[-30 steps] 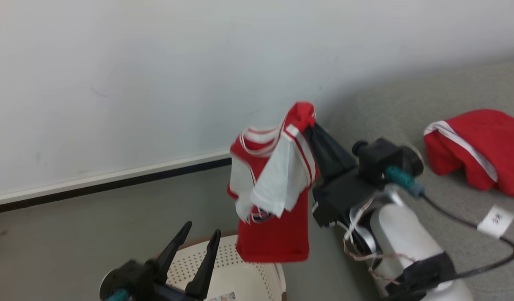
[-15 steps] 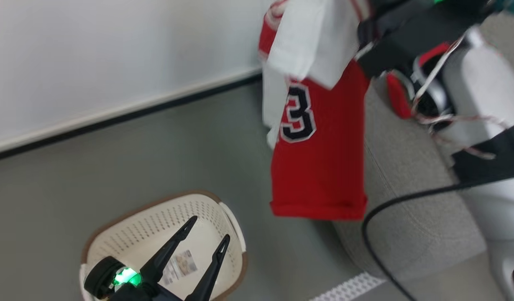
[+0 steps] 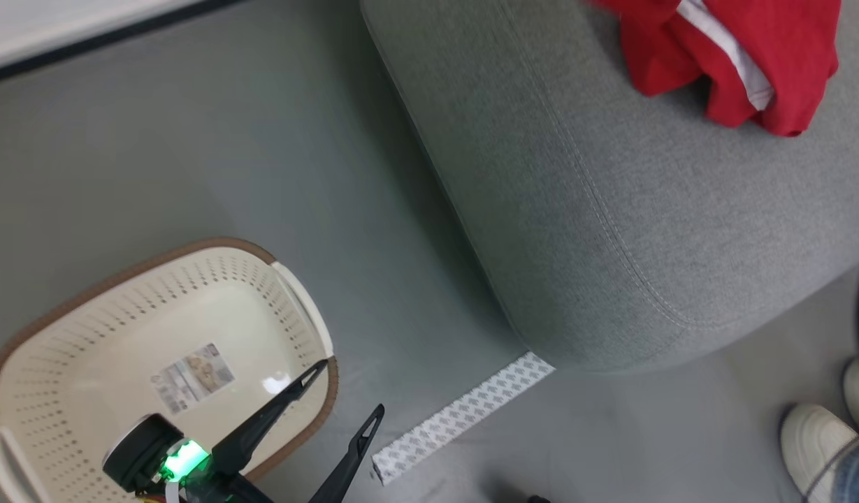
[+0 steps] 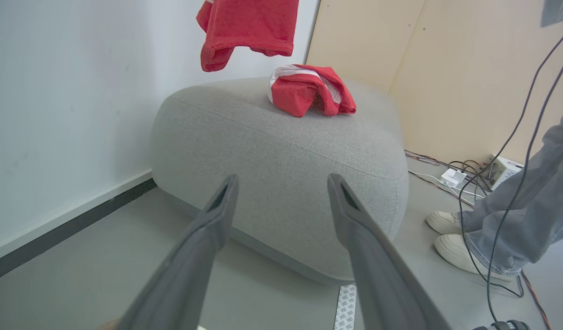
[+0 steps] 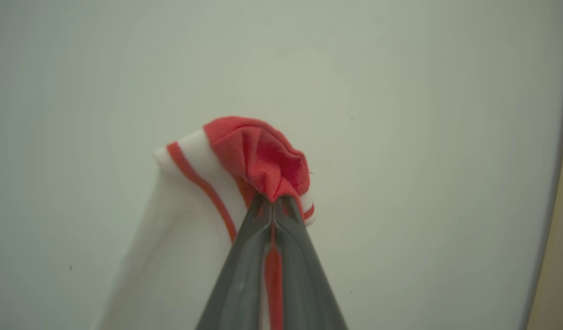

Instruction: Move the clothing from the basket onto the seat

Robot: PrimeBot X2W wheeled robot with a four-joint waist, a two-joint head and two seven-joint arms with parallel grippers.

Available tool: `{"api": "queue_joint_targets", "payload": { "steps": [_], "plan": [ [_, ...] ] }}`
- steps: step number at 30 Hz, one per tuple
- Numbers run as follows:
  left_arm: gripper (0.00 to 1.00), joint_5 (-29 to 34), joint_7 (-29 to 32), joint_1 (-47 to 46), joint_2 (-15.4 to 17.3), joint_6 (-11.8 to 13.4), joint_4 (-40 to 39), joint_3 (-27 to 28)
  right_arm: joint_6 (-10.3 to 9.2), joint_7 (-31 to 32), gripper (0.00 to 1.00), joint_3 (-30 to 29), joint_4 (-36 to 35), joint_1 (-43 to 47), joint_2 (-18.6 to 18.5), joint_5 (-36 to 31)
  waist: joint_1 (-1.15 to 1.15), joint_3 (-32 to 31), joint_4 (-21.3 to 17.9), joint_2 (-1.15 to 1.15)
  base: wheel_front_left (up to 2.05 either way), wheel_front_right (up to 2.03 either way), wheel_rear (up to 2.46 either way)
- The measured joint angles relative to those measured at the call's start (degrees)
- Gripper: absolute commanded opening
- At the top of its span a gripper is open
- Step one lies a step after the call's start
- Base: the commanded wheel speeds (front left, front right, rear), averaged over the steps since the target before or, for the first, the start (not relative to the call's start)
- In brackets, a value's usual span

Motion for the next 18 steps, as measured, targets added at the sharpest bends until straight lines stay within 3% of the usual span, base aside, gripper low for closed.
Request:
{"api": "queue_joint_targets", "payload": {
  "steps": [6, 12, 14, 18],
  "plan": [
    [1.0, 0.65, 3.07, 1.98, 2.07, 0.33, -4.04, 0.42, 0.0, -1.13, 0.0, -9.65, 7.02, -2.86, -2.88, -0.77, -0.01, 5.58, -2.92, -0.01, 0.0, 0.0, 0.0],
    [1.0, 0.73, 5.73, 2.36, 3.66, 0.43, -7.57, 1.14, -0.02, -2.47, 0.0, -11.35, 14.61, -0.54, -3.74, -2.3, -0.01, 10.27, -4.56, -0.01, 0.0, 0.0, 0.0],
    [1.0, 0.83, 6.54, 2.33, 4.26, 0.42, -8.56, 1.32, -0.02, -3.82, 0.0, -10.79, 17.75, 2.43, -2.66, -2.93, -0.01, 11.7, -4.81, -0.01, 0.0, 0.0, 0.0],
    [1.0, 1.03, 7.76, 2.15, 5.68, 0.4, -9.57, 2.07, -0.02, -6.57, 0.0, -8.33, 25.16, 7.99, 3.42, -3.74, -0.01, 14.05, -5.04, 0.0, 0.0, 0.0, 0.0]
  ]
}}
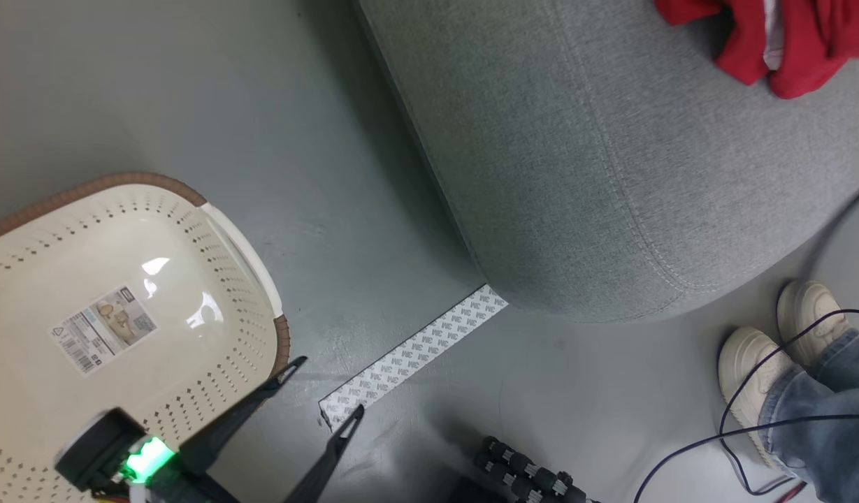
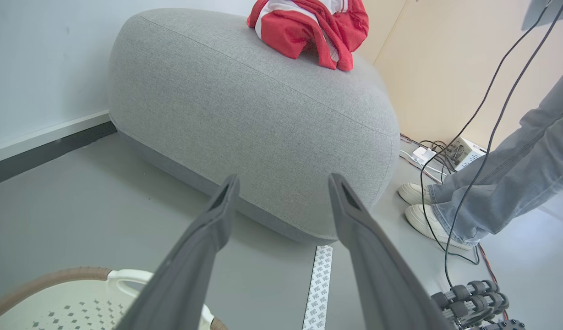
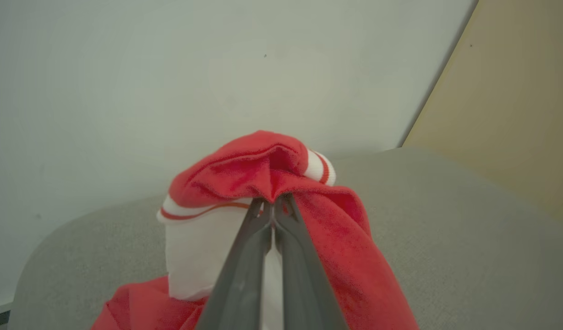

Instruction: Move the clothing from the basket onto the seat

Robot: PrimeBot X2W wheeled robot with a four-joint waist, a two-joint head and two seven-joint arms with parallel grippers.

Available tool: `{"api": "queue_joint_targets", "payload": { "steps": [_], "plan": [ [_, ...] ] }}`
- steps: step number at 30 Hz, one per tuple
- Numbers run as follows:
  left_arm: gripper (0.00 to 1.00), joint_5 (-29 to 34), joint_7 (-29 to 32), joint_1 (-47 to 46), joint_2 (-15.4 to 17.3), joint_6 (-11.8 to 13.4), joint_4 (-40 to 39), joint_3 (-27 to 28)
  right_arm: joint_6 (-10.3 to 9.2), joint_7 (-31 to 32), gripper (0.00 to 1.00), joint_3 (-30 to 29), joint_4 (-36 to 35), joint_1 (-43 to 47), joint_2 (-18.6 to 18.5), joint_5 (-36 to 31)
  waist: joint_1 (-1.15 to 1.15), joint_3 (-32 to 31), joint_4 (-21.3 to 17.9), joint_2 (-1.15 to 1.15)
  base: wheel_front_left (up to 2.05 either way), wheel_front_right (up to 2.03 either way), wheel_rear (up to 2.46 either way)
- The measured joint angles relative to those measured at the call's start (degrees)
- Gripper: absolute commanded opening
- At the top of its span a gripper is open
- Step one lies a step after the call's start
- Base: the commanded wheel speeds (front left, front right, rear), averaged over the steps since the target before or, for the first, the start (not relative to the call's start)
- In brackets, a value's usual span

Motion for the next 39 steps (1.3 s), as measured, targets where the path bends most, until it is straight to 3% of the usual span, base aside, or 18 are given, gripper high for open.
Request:
{"api": "queue_joint_targets", "payload": {
  "steps": [5, 6, 7, 8, 11, 16, 21, 23, 26, 39],
  "plan": [
    [1.0, -0.01, 0.35, 0.02, 0.88, 0.6, -0.97, 1.47, 0.0, -2.04, 0.0, 3.15, 6.86, 3.5, 5.2, -1.97, -0.01, 0.47, -0.31, 0.0, 0.0, 0.0, 0.0],
    [1.0, -0.01, 0.33, 0.02, 0.89, 0.63, -1.02, 1.59, 0.0, -2.19, 0.24, 3.63, 7.69, 3.69, 5.98, -2.4, -0.01, 0.25, -0.39, 0.0, 0.0, 0.0, 0.0],
    [1.0, -0.01, 0.16, 0.02, 0.82, 0.87, -1.01, 1.59, 0.0, -2.42, 0.94, 3.94, 8.36, 3.75, 6.51, -3.03, -0.01, 0.0, -0.48, 0.0, 0.0, 0.0, 0.0],
    [1.0, -0.01, -0.23, 0.01, 0.74, 1.13, -0.97, 1.65, 0.0, -2.6, 1.0, 4.26, 8.99, 3.76, 7.0, -3.53, -0.01, -0.27, -0.57, -0.01, 0.0, 0.0, 0.0],
    [1.0, -0.11, -1.52, -0.12, -0.33, 2.0, 0.44, 1.48, 0.01, -2.78, 1.0, 5.03, 10.01, 4.28, 8.23, -4.54, -0.01, -1.42, -0.83, 0.0, 0.0, 0.0, 0.0],
    [1.0, -2.46, -3.97, -0.98, -3.52, 2.7, 6.22, 0.45, 0.01, -2.87, 1.0, 5.34, 9.65, 7.31, 7.05, -6.14, -0.02, -3.72, -0.66, -0.01, 0.0, 0.0, 0.0],
    [1.0, -7.13, -6.33, -2.54, -10.34, 5.1, 16.34, -0.15, 0.02, -2.92, 1.0, 5.43, 5.8, 13.98, 5.31, -7.66, -0.02, -8.1, 0.34, -0.01, 0.0, 0.0, 0.0],
    [1.0, -9.59, -7.16, -2.9, -13.47, 6.69, 20.46, 0.96, 0.02, -2.92, 1.0, 4.17, 2.7, 17.29, 4.79, -8.02, -0.02, -10.31, 0.99, -0.02, 0.0, 0.0, 0.0],
    [1.0, -14.6, -7.59, -3.3, -17.75, 7.19, 27.72, 2.2, 0.02, -2.94, 1.0, 1.21, -2.29, 23.4, 4.57, -9.31, -0.03, -14.03, 2.31, -0.02, 0.0, 0.0, 0.0],
    [1.0, -18.28, -8.54, -7.4, -22.62, 11.89, 45.14, 8.43, 0.02, -2.64, 1.0, -8.92, -19.14, 48.02, 15.04, -18.23, -0.04, -32.25, 13.58, -0.03, 0.0, 0.0, 0.0]
  ]
}}
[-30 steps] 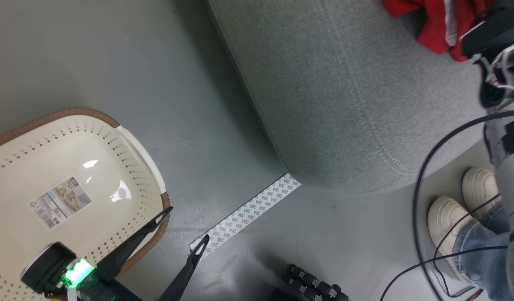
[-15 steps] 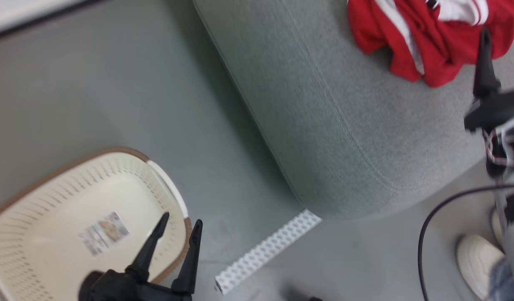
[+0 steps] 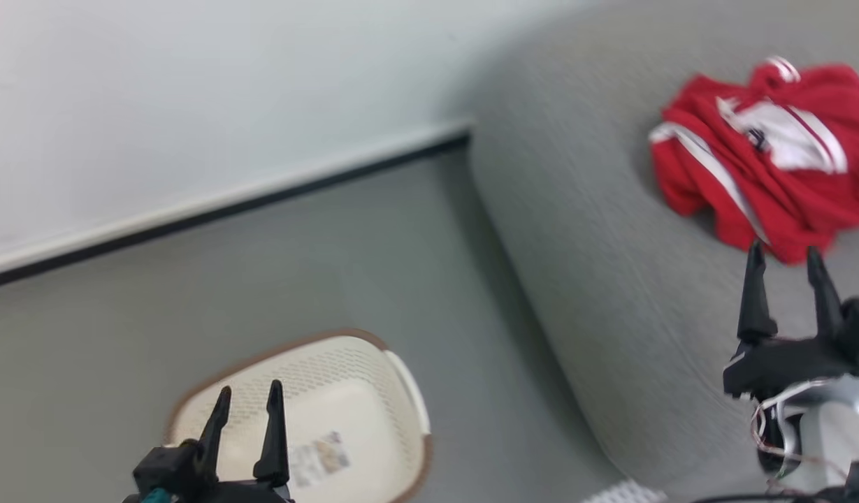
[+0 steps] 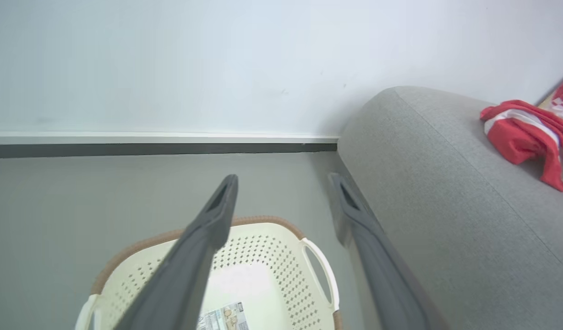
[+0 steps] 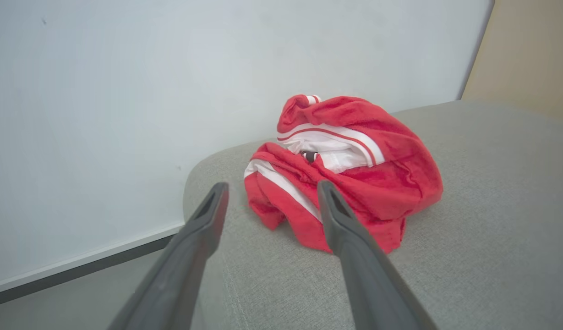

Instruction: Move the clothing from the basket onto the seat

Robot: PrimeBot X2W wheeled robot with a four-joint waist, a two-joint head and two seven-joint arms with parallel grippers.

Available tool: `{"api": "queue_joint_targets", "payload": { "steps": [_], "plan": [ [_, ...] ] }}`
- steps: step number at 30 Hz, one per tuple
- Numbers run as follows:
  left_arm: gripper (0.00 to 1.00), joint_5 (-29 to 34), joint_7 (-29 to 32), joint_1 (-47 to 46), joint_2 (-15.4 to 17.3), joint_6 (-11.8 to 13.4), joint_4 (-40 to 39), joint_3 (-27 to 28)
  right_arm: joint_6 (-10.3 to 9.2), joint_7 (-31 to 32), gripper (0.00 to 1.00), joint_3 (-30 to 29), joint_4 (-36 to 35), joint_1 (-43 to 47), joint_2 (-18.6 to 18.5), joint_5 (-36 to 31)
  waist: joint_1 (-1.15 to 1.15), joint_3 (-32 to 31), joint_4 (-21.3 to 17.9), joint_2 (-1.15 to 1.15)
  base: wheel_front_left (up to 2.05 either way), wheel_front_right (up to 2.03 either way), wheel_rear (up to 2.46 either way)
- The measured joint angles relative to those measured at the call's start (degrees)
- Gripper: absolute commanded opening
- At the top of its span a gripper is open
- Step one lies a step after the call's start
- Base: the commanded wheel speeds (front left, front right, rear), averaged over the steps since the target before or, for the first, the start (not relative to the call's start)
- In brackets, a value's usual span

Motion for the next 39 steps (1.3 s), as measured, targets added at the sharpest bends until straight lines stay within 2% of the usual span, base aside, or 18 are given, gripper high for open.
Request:
{"api": "queue_joint_targets", "payload": {
  "steps": [4, 6, 17, 20, 28, 39],
  "plan": [
    [1.0, -1.44, -0.03, -0.26, -0.6, 0.33, 1.7, 1.96, 0.0, 0.67, 1.0, -1.03, -4.44, 4.36, 2.83, -1.83, 0.0, -3.8, 5.14, 0.0, 0.0, 0.0, 0.0],
    [1.0, -0.68, -0.03, -0.29, -0.64, 0.24, 1.82, 3.97, 0.0, 1.37, 1.0, -0.33, -6.95, 7.76, 4.75, -3.83, 0.01, -6.24, 8.89, 0.0, 0.0, 0.0, 0.0],
    [1.0, 5.02, -0.03, 5.14, -0.87, -5.36, -2.48, 7.42, 0.0, 2.01, 1.0, 4.8, -11.13, 17.12, 7.72, -9.56, 0.01, -13.37, 19.64, 0.01, 0.0, 0.0, 0.0],
    [1.0, 5.05, -0.03, 6.61, -1.01, -5.76, -2.99, 8.84, 0.0, 1.98, 1.0, 6.06, -11.73, 19.29, 7.98, -10.25, 0.02, -14.76, 21.65, 0.01, 0.0, 0.0, 0.0],
    [1.0, 6.73, -0.03, 9.45, -1.45, -5.16, -1.51, 9.95, 0.0, 1.21, 1.0, 7.99, -13.89, 24.76, 7.99, -7.02, 0.02, -17.37, 24.36, 0.01, 0.0, 0.0, 0.0],
    [1.0, 10.33, -0.03, 9.51, -1.34, -5.34, -1.22, 10.73, 0.0, 0.55, 1.0, 7.75, -15.05, 28.16, 8.0, -4.82, 0.03, -16.94, 22.02, 0.02, 0.0, 0.0, 0.0]
  ]
}}
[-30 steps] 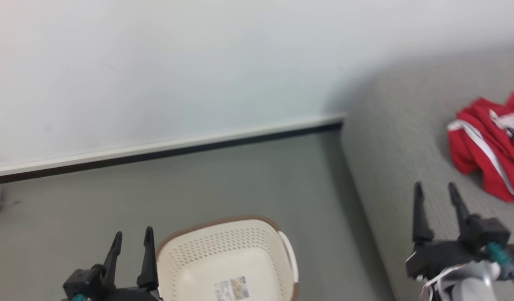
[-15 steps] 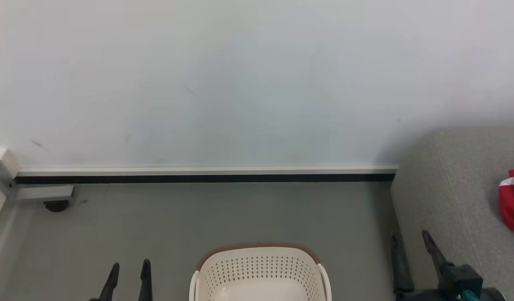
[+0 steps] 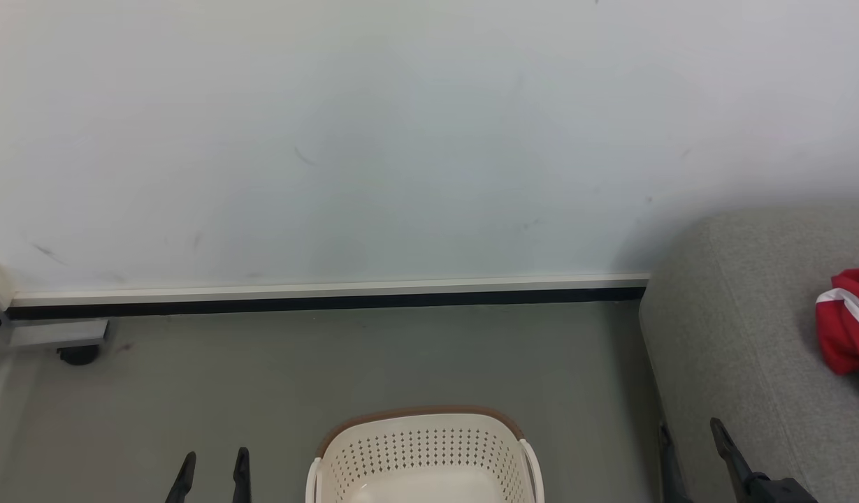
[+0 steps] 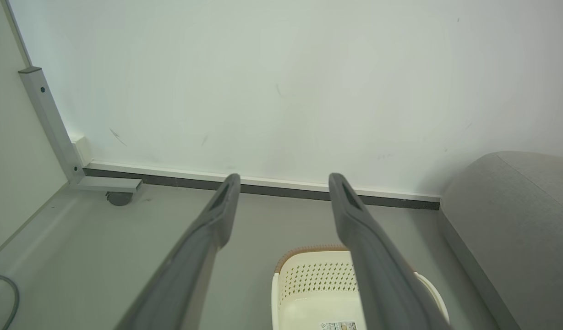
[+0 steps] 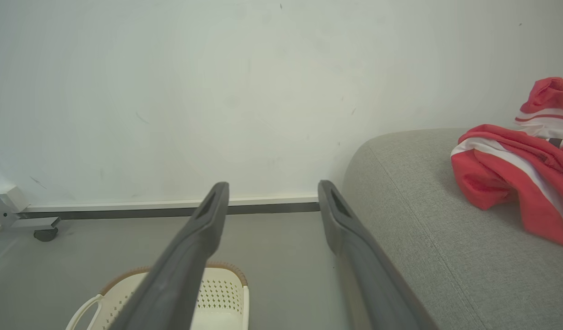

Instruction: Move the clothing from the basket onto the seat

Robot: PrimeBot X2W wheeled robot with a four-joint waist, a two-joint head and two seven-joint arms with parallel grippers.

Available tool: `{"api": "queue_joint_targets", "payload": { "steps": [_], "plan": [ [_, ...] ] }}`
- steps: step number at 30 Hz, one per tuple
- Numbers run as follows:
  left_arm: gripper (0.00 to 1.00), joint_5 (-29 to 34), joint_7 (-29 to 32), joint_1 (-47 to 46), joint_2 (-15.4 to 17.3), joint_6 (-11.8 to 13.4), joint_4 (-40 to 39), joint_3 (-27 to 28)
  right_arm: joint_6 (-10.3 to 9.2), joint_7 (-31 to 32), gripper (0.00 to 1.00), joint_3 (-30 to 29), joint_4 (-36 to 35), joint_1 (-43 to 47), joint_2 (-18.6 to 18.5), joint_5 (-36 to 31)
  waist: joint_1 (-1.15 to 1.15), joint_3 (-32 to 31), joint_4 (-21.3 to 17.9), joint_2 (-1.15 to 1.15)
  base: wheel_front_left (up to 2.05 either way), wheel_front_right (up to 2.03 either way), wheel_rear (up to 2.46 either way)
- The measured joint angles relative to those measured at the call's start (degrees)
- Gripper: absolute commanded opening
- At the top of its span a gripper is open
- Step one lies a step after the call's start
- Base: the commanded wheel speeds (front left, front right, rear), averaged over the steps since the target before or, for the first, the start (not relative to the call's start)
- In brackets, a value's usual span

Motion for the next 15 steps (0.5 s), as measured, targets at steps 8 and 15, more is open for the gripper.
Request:
{"api": "queue_joint_targets", "payload": {
  "steps": [8, 15],
  "plan": [
    [1.0, 0.59, 0.0, 1.15, -0.11, -0.25, -0.01, 0.16, 0.0, -0.1, 1.0, 0.88, 0.08, 0.02, 0.0, 0.47, 0.0, 0.61, -1.51, 0.0, 0.0, 0.0, 0.0],
    [1.0, 0.6, 0.0, 1.15, -0.16, -0.41, -0.07, 0.66, 0.0, -0.34, 1.0, 1.08, 0.1, 0.07, 0.0, 0.97, 0.0, 0.82, -1.49, 0.0, 0.0, 0.0, 0.0]
  ]
}}
